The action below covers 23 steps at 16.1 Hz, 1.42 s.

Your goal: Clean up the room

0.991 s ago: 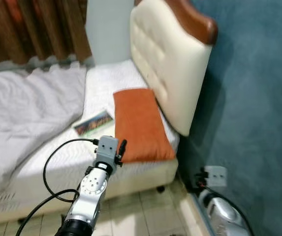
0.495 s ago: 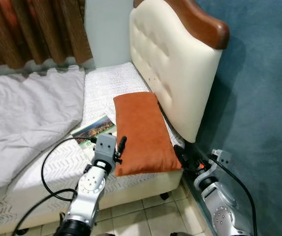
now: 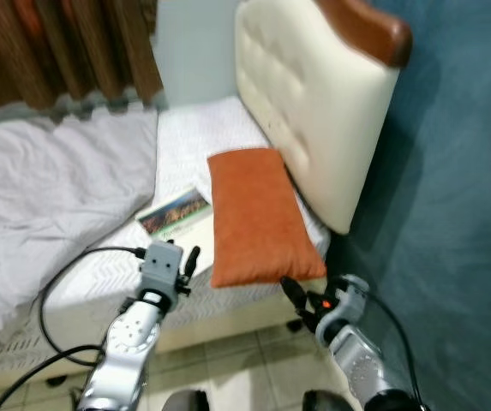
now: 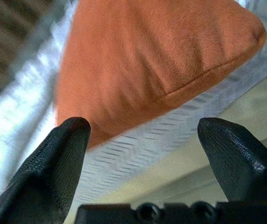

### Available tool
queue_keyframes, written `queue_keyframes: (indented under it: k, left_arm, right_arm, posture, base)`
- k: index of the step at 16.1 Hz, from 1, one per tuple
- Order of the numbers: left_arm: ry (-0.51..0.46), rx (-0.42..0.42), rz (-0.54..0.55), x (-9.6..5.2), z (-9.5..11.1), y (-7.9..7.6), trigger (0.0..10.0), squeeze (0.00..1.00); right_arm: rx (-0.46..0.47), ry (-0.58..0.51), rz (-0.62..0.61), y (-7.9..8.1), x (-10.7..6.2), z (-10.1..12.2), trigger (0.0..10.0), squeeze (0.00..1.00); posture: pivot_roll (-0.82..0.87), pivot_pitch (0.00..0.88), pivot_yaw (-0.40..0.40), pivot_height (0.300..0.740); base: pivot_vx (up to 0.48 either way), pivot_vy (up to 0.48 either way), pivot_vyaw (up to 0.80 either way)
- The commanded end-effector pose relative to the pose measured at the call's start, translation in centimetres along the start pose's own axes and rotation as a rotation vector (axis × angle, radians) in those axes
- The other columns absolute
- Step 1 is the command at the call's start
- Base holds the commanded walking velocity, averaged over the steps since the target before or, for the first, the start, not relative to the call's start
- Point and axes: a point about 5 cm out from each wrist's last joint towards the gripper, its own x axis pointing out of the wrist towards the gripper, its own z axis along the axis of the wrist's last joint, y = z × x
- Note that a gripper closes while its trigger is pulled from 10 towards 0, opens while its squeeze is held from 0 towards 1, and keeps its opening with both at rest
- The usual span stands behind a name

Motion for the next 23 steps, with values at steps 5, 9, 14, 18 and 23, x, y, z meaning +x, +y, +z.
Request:
queue_keyframes:
  k: [5, 9, 14, 18, 23]
  left_arm:
    - [-0.019, 0.0, -0.077, -4.4, 1.0, -1.7, 10.0, 0.0]
    - [0.081, -0.08, 0.028, -2.5, -0.2, -1.4, 10.0, 0.0]
    - [0.051, -0.073, 0.039, -0.5, 1.0, -1.1, 10.0, 0.0]
    - [0.047, -0.066, 0.055, 0.0, 1.2, -0.7, 10.0, 0.0]
    - [0.038, -0.061, 0.037, 0.3, 1.4, -0.8, 10.0, 0.0]
  right_arm:
    - [-0.708, -0.469, -0.101, 3.1, -7.7, 5.1, 10.0, 0.0]
    - [-0.574, -0.305, -0.229, -1.3, -8.2, 3.3, 10.0, 0.0]
    - [-0.49, -0.25, -0.168, -0.4, -6.0, 2.9, 10.0, 0.0]
    - [-0.463, -0.23, -0.166, -0.8, -5.6, 2.9, 10.0, 0.0]
    - [-0.505, -0.275, -0.141, -0.6, -4.2, 4.9, 10.0, 0.0]
  posture:
    - [0.03, 0.061, -0.024, 0.63]
    - [-0.01, 0.015, -0.02, 0.63]
    - [-0.01, 0.002, -0.01, 0.63]
    - [0.0, 0.006, -0.008, 0.63]
    - [-0.01, 0.01, -0.001, 0.647]
  base:
    - [0.0, 0.0, 0.0]
    - [0.222, 0.0, 0.0]
    - [0.448, 0.0, 0.0]
    - [0.462, 0.0, 0.52]
    - [0.462, 0.0, 0.46]
